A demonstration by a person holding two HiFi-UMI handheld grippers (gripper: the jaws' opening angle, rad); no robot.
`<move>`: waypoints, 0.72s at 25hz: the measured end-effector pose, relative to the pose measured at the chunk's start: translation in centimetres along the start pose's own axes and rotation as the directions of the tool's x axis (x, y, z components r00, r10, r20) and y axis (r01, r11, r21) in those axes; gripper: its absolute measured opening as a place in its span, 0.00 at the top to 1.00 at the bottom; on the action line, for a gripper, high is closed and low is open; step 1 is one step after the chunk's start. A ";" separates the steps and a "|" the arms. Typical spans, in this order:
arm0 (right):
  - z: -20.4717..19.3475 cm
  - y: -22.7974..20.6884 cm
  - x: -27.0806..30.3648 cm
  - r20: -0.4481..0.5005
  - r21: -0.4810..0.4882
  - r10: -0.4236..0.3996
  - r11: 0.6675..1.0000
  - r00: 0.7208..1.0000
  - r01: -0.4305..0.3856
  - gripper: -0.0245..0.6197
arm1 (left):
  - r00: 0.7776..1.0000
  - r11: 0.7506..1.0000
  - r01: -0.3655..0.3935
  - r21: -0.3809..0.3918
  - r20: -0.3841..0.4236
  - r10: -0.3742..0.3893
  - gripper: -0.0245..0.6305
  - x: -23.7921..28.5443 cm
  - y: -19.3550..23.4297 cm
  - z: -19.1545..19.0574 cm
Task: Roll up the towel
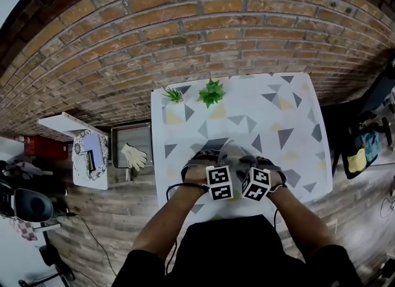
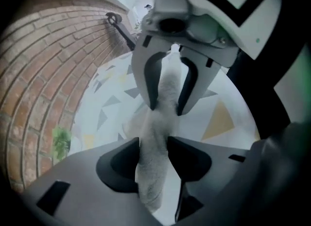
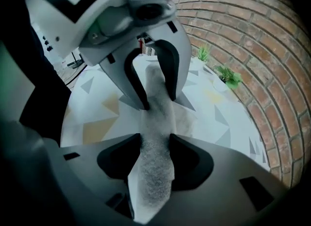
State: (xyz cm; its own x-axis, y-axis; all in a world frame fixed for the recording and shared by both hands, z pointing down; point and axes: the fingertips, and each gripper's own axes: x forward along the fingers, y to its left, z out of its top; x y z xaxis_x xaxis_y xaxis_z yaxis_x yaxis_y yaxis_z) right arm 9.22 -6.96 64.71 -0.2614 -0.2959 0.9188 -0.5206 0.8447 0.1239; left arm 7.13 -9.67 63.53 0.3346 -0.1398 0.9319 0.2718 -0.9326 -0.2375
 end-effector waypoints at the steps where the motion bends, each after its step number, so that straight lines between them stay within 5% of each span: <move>1: -0.1 -0.3 0.2 -0.001 0.005 0.006 1.000 1.000 -0.006 0.64 | 1.000 0.999 -0.014 0.028 0.002 0.014 0.67 -0.1 -0.1 0.1; 7: 0.0 -1.2 0.6 0.027 0.084 0.099 0.991 0.995 -0.101 0.71 | 1.000 0.997 -0.021 0.079 0.009 0.021 0.67 0.1 -0.5 0.3; 13: 0.2 -1.8 0.1 0.109 0.225 0.241 0.939 0.964 -0.260 0.76 | 1.000 0.998 0.002 0.067 -0.001 -0.001 0.65 0.5 -0.3 0.3; 18: 0.2 -3.1 0.3 0.153 0.260 0.265 0.918 0.952 -0.298 0.80 | 1.000 0.995 -0.006 0.095 0.011 0.005 0.63 -0.3 0.5 1.3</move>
State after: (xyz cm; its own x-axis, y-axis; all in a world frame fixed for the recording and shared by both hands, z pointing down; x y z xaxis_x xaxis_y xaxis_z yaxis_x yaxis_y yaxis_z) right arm 10.60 -9.80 64.46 -0.5118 -0.1258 0.8499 -0.6118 0.7479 -0.2577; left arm 8.33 -9.64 62.79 0.3461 -0.1404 0.9276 0.3544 -0.8959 -0.2678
